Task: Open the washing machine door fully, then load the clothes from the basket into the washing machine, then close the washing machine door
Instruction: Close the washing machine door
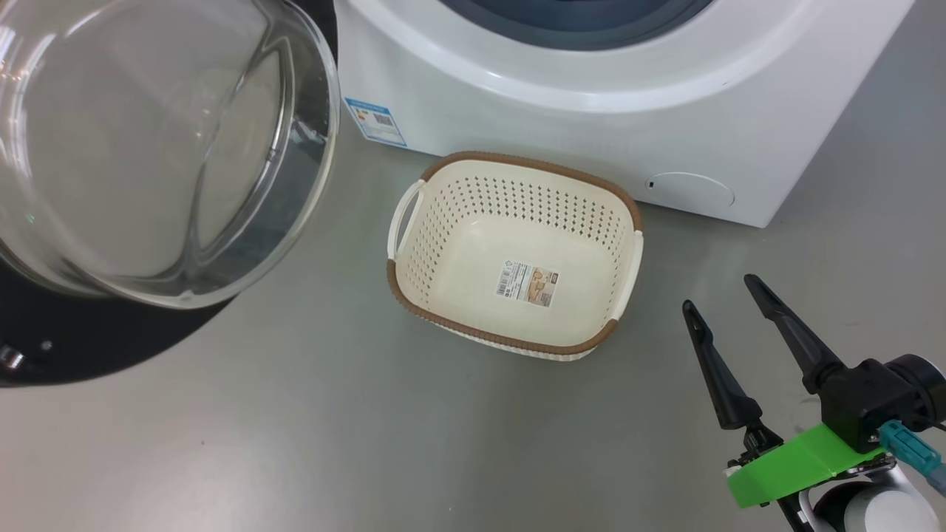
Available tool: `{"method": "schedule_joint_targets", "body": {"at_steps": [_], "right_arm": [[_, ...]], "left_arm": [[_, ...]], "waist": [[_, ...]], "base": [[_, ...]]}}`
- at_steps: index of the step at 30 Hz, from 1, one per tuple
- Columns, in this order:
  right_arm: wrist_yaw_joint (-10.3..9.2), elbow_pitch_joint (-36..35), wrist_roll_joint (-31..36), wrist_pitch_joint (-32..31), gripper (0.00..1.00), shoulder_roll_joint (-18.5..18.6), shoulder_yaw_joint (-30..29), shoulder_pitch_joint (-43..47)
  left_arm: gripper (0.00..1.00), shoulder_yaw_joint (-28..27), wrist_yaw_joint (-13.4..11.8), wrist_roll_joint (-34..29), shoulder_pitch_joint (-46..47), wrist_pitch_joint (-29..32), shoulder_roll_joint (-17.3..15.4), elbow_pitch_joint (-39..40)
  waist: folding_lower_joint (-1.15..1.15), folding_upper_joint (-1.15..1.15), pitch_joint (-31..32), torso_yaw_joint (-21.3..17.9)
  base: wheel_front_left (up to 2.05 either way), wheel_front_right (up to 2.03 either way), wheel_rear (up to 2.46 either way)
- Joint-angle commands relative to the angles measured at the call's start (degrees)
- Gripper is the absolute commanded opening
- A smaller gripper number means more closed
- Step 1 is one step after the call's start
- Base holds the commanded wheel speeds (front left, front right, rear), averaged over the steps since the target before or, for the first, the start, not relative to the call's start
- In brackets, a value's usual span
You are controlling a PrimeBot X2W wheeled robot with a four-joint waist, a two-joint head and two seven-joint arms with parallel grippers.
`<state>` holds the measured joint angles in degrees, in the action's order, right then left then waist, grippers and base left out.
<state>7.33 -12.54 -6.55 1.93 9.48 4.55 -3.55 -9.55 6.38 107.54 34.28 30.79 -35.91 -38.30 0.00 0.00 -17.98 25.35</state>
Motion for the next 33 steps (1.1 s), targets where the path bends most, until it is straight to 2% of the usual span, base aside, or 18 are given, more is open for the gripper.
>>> {"method": "schedule_joint_targets", "body": {"at_steps": [1, 18, 33], "right_arm": [[0.16, -1.22, 0.34, 0.49, 1.00, -0.34, 1.12, -0.77], [0.16, 3.38, -0.40, 5.46, 1.00, -3.91, 0.33, 2.14], [0.16, 6.03, -1.03, 8.39, 1.00, -5.85, 0.44, 4.94]], "left_arm": [[0.00, -1.10, 0.66, 0.44, -0.36, 1.34, -2.54, 2.07], [0.00, -0.47, -2.39, 1.81, -12.81, 8.10, -2.49, 16.44], [0.00, 2.47, -5.54, 3.40, -22.43, 13.21, 0.04, 33.75]], "waist": [[0.00, 0.00, 0.54, -0.40], [0.00, 0.00, 7.40, -4.16], [0.00, 0.00, 12.90, -9.25]], "base": [[0.00, 0.00, 0.00], [0.00, 0.00, 0.00], [0.00, 0.00, 0.00]]}}
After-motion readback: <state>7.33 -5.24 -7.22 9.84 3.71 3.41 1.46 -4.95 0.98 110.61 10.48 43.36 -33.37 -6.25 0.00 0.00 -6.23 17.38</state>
